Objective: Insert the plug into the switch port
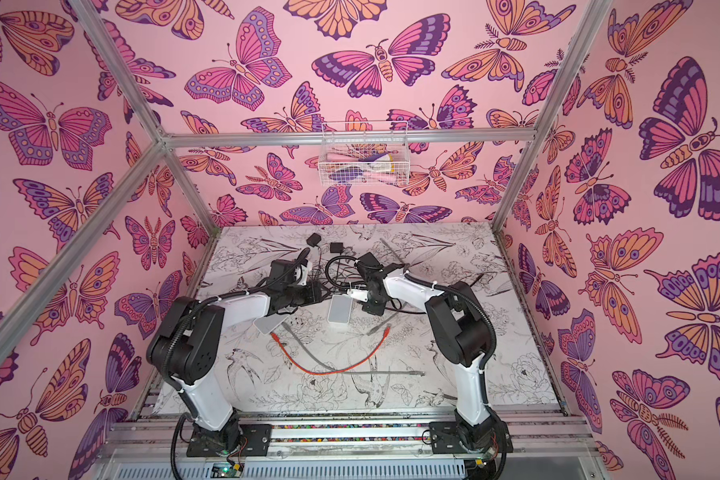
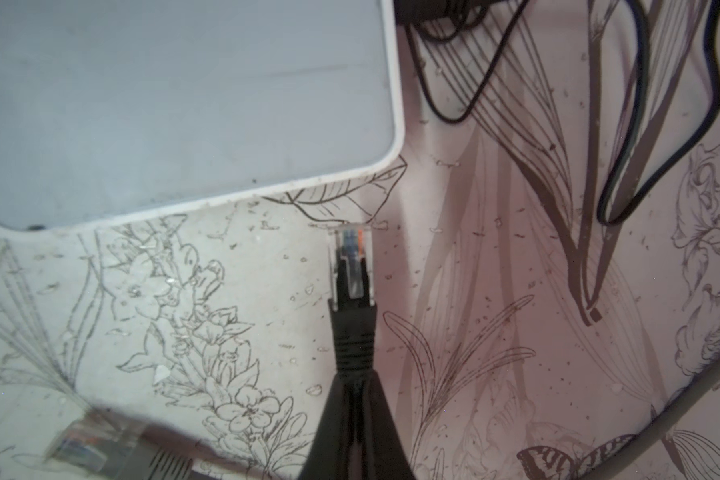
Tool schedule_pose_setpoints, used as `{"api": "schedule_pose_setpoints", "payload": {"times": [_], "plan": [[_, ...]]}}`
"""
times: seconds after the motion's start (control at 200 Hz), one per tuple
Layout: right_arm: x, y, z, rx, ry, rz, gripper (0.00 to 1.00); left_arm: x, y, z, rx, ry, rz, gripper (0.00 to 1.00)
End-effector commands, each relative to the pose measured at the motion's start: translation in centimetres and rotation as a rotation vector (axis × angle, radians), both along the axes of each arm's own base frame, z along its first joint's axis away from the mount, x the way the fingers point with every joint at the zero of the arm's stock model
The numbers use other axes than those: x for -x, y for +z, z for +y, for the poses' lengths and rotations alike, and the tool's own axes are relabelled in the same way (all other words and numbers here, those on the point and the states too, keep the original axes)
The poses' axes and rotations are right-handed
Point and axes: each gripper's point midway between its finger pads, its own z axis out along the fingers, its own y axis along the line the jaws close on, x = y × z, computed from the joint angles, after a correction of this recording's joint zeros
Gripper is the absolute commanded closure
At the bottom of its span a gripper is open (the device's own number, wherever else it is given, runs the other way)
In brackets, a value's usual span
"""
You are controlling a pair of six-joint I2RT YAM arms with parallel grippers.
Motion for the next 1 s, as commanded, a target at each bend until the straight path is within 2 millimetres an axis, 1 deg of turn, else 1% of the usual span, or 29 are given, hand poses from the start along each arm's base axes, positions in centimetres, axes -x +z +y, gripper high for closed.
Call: {"api": "schedule_pose_setpoints", "payload": {"times": [0.0, 0.09, 0.351, 0.526, 0.756, 0.997], "plan": [[0.6, -0.6, 0.9, -0.016, 0.04, 0.045, 1.0, 0.2, -0.5, -0.7, 0.005, -0.035, 0.022, 0.49], [0.7, -0.9, 0.9, -0.013, 0.042, 0.056, 1.0, 0.2, -0.9, -0.9, 0.0, -0.037, 0.027, 0.5], [0.9, -1.3, 1.3, -0.014, 0.049, 0.069, 1.0, 0.0, -1.8, -2.1, -0.006, -0.063, 0.038, 0.52], [1.0, -1.0, 1.8, -0.031, 0.058, 0.07, 1.0, -0.1, -2.1, -2.6, -0.008, -0.073, 0.041, 0.54], [0.6, -1.1, 2.1, -0.026, 0.058, 0.065, 1.0, 0.5, -3.1, -3.2, -0.024, -0.087, 0.058, 0.55], [0.3, -1.2, 2.1, -0.01, 0.056, 0.05, 1.0, 0.5, -3.3, -3.8, -0.037, -0.105, 0.05, 0.56]]}}
